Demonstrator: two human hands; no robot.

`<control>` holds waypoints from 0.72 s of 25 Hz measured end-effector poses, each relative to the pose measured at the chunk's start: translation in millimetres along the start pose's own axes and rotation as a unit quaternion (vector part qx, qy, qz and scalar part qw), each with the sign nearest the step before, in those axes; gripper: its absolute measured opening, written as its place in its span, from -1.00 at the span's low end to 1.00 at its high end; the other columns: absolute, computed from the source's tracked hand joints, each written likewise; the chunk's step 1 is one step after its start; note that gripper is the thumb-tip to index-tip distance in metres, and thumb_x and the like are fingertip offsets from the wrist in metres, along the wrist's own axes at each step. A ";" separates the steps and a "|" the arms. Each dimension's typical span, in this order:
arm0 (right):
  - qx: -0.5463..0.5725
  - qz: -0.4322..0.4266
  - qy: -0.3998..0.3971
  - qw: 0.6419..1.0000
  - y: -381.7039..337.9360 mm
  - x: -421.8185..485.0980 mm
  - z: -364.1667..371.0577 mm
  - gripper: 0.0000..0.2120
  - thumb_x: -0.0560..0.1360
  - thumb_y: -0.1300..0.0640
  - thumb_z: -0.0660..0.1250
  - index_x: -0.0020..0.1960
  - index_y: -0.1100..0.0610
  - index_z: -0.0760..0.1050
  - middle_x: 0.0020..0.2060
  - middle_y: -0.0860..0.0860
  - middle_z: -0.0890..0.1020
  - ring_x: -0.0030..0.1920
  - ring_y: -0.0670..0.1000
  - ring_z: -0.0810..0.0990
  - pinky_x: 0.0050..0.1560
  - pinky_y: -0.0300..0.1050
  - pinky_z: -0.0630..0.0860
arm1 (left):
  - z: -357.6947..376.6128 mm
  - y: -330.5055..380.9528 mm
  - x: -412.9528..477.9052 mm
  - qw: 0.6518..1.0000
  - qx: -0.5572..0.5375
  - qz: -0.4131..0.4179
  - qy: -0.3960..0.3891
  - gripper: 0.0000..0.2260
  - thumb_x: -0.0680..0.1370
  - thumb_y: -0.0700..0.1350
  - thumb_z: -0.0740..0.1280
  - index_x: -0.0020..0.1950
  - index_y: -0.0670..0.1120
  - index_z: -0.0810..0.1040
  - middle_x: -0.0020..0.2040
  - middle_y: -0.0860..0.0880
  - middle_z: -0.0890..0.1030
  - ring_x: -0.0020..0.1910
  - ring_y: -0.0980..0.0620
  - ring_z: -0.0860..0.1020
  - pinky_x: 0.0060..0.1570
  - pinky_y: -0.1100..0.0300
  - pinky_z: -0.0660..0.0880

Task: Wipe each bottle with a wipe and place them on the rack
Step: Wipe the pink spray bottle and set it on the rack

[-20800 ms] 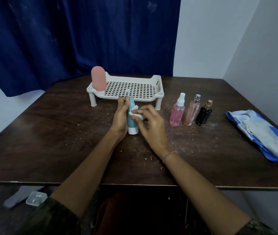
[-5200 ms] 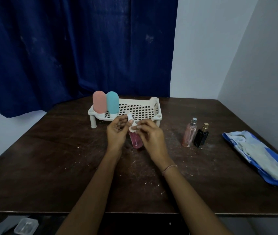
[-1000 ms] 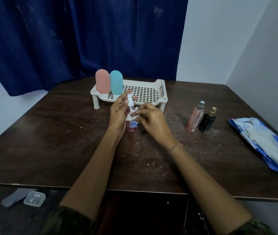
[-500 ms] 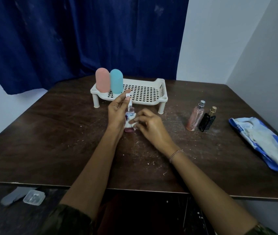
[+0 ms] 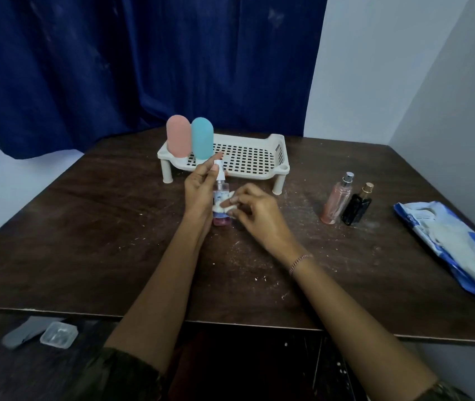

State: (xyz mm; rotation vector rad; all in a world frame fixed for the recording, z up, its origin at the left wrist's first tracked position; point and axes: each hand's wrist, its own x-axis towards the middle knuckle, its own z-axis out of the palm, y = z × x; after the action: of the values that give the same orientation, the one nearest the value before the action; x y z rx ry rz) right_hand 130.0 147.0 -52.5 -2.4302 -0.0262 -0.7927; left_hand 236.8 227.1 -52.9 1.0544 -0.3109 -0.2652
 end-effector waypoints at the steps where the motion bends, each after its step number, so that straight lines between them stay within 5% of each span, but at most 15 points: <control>1: -0.004 -0.007 -0.014 1.000 1.0 -6.9 1.4 -0.82 0.38 0.35 0.42 -0.03 0.23 0.62 -0.10 0.04 0.53 -0.12 -0.13 0.51 0.01 -0.48 0.41 | -0.1 0.5 -0.2 1.000 0.005 -0.002 0.008 -0.74 0.57 -0.21 0.26 0.25 -0.13 0.53 0.27 -0.08 0.55 0.06 0.10 0.53 -0.11 0.30 0.53; 6: -0.014 -0.019 -0.039 0.999 -0.8 -15.5 1.4 -0.81 0.37 0.40 0.40 -0.04 0.24 0.63 -0.12 0.06 0.51 -0.15 -0.14 0.47 -0.02 -0.55 0.35 | -0.3 -0.1 0.2 1.000 0.006 -0.004 0.020 -0.74 0.57 -0.20 0.26 0.26 -0.14 0.52 0.27 -0.08 0.54 0.01 0.14 0.55 -0.19 0.36 0.52; 10: -0.015 0.007 0.046 0.999 -4.4 14.6 -7.1 -0.82 0.42 0.36 0.37 0.01 0.25 0.61 -0.07 0.05 0.55 -0.07 -0.09 0.53 0.08 -0.30 0.49 | 0.6 0.9 -0.3 0.999 -0.029 -0.009 -0.022 -0.74 0.59 -0.22 0.22 0.26 -0.15 0.51 0.31 -0.24 0.49 -0.04 0.10 0.55 -0.17 0.30 0.56; 14: -0.045 -0.007 0.029 0.999 -6.7 40.0 -12.9 -0.83 0.43 0.36 0.36 0.02 0.25 0.61 -0.05 0.07 0.57 -0.05 -0.05 0.56 0.08 -0.15 0.54 | 2.3 1.7 -2.7 0.998 -0.045 -0.018 -0.032 -0.72 0.59 -0.24 0.20 0.29 -0.19 0.48 0.30 -0.16 0.50 0.08 0.05 0.56 -0.09 0.27 0.57; 18: 0.001 0.019 -0.006 1.000 -4.3 19.8 -8.0 -0.82 0.40 0.35 0.39 0.00 0.24 0.61 -0.06 -0.02 0.53 -0.06 -0.16 0.52 0.11 -0.28 0.50 | -1.9 3.7 -0.7 0.999 -0.039 -0.031 -0.011 -0.73 0.60 -0.23 0.18 0.27 -0.14 0.51 0.17 -0.24 0.56 -0.09 0.09 0.57 -0.21 0.30 0.55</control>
State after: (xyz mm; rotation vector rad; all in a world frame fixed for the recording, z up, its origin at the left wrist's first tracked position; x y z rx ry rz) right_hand 141.2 143.2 -34.2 -2.4264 0.0127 -0.7601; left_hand 237.1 230.6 -50.5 0.9857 -0.2864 -0.3430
